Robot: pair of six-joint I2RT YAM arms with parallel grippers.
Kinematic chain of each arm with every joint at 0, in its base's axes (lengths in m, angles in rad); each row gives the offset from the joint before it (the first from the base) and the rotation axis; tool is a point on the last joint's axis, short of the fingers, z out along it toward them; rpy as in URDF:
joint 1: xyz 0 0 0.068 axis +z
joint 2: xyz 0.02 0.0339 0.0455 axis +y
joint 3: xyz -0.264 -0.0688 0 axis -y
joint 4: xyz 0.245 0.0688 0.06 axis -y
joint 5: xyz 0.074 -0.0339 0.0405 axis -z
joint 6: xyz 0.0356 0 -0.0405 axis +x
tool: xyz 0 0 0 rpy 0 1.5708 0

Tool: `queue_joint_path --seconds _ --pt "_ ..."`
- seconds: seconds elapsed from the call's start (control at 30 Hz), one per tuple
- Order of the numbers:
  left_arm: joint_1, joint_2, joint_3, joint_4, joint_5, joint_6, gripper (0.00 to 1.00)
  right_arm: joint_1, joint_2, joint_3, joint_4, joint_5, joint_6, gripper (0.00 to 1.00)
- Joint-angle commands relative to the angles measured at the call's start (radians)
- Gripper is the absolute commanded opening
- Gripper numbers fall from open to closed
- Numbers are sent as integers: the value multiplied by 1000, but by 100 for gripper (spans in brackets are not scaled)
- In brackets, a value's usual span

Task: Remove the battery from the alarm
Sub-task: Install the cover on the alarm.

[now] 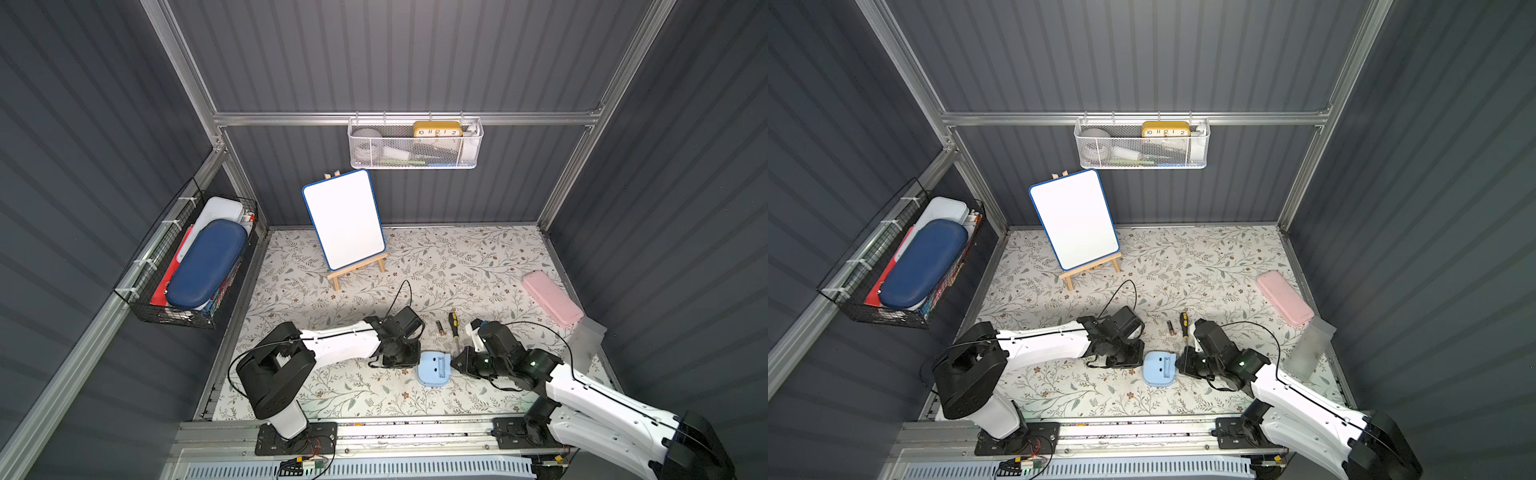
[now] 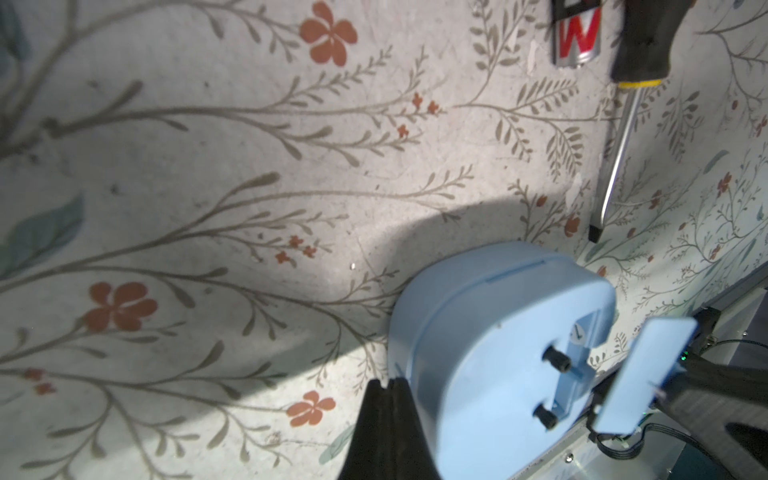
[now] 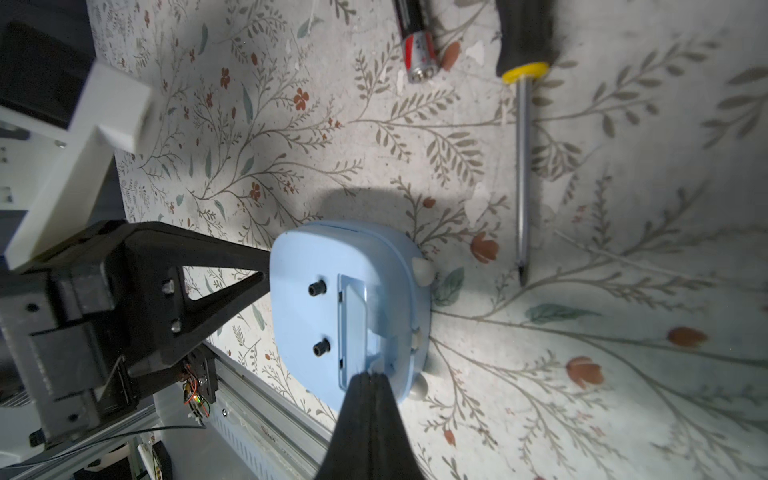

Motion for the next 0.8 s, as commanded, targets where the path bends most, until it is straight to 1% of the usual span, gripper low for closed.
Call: queue_joint_path --seconds 0.0,0.17,0.2,0.23,0.5,0.77 --pt "0 13 15 1 -10 -7 0 5 25 -17 13 26 31 2" --pt "0 7 16 -2 -9 -5 0 11 46 -9 37 25 31 2" --pt "0 7 14 -3 -7 -5 0 11 45 -11 42 -13 33 2" --pt "0 7 13 -2 -3 -5 0 11 44 -14 51 -19 35 2" --pt "0 9 12 2 0 -2 0 18 59 -4 48 -17 29 2" --pt "0 17 10 6 4 2 0 22 101 -2 88 -25 21 2"
